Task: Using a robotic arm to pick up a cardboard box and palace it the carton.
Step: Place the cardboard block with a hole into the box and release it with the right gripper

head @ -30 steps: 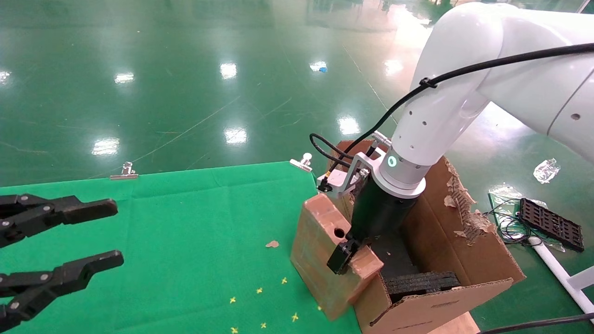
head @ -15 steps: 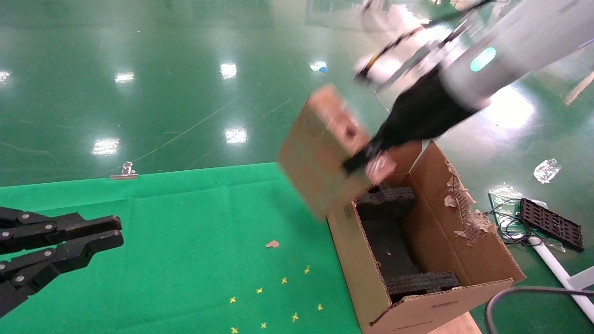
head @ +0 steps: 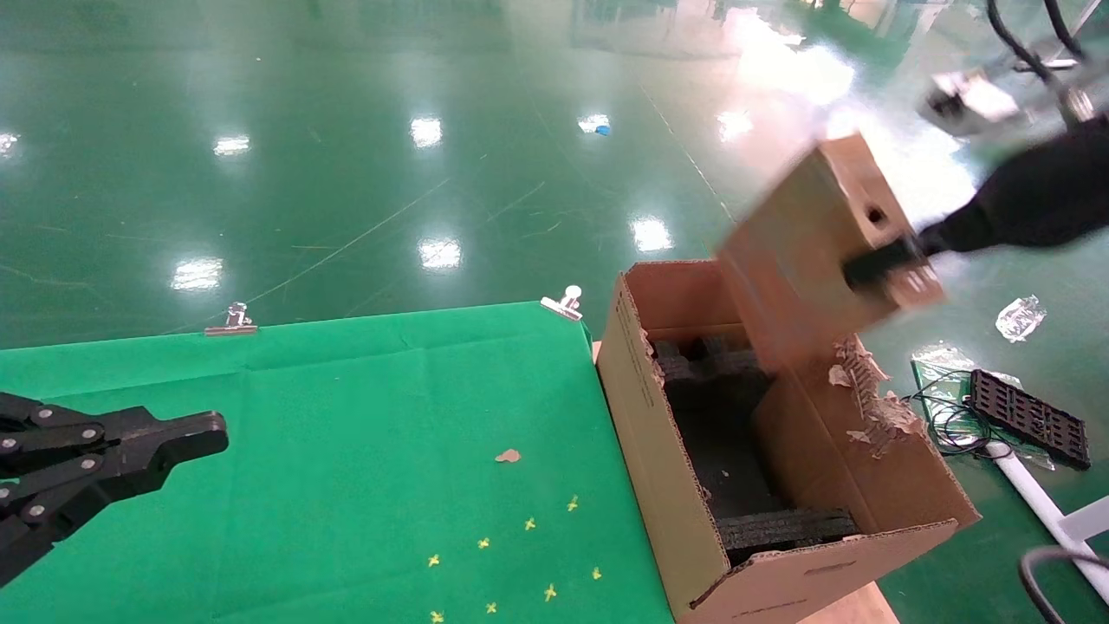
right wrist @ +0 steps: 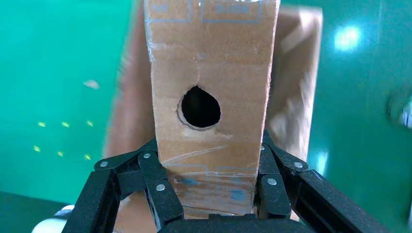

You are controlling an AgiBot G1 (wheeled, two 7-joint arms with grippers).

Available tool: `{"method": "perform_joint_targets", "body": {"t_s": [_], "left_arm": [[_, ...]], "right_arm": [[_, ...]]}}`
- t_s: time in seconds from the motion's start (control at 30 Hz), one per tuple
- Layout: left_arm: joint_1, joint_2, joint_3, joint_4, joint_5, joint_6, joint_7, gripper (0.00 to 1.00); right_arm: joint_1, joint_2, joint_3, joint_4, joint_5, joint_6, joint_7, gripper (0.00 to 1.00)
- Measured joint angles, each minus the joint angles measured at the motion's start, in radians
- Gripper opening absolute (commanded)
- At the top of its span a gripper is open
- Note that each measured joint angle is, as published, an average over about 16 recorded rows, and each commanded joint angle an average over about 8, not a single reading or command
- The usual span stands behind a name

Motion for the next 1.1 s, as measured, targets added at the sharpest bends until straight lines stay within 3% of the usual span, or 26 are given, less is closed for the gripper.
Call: {"method": "perform_joint_targets", "body": {"t_s": [0.13,0.47,1.1], "left_arm": [[0.0,0.0,0.0,0.0,0.0,0.0,0.0,1.0],[0.0,0.0,0.001,0.0,-0.001,0.0,0.0,1.0],[0.0,-0.001,0.002,0.0,-0.001,-0.001,0.001,1.0]], "right_arm": [[-0.034,0.035,-0.023,-0.025,-0.016,0.0,0.016,0.0],[-0.166,0.05,-0.062,-0.109,-0.014,0.051,0.019,0.0],[-0.427,-0.079,-0.089,-0.332,0.011,0.223,-0.056,0.0]]}}
